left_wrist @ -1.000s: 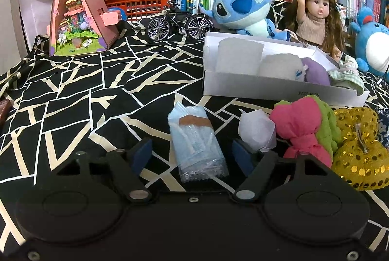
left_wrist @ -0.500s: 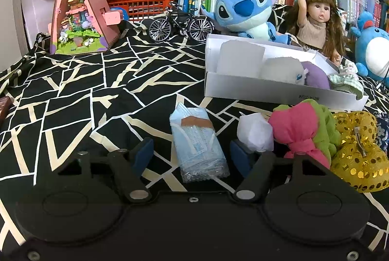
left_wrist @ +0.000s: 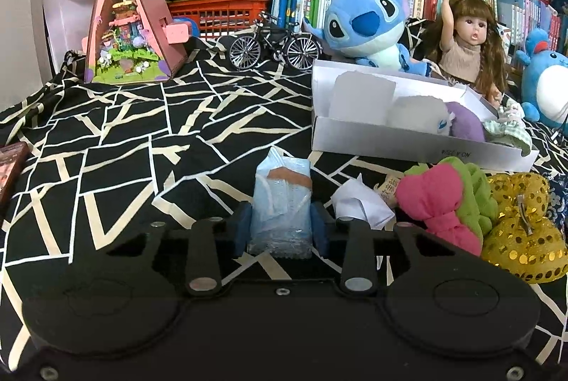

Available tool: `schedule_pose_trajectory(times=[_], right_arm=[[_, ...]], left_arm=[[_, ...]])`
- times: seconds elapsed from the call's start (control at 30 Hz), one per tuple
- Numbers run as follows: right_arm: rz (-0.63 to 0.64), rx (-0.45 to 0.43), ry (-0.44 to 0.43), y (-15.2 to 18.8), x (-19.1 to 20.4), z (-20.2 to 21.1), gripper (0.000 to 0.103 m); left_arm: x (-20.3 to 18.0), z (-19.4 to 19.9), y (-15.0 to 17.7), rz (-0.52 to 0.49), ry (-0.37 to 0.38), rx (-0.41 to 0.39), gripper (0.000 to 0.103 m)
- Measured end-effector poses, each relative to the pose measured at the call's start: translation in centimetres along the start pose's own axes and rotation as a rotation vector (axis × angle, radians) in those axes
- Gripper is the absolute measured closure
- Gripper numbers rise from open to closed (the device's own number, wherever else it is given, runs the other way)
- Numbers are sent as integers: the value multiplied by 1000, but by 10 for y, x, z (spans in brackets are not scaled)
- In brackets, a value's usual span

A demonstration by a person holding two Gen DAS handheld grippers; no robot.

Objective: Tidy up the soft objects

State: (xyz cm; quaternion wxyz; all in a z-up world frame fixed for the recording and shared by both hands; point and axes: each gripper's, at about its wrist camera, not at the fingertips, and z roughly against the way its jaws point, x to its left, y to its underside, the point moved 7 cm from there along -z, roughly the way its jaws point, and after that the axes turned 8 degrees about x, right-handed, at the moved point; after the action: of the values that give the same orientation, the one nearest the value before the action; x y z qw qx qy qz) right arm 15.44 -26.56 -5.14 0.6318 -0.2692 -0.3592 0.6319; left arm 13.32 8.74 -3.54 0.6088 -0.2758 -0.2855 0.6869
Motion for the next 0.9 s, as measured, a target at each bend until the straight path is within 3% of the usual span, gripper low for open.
schedule_pose_trajectory(times=[0.5, 0.9], right_arm=[[-66, -64, 63, -27, -23, 10, 50], [-68, -104, -12, -75, -16, 0, 50]], left_arm=[[6, 14, -32, 1, 3, -50, 69], [0, 11, -86, 13, 30, -113, 69]])
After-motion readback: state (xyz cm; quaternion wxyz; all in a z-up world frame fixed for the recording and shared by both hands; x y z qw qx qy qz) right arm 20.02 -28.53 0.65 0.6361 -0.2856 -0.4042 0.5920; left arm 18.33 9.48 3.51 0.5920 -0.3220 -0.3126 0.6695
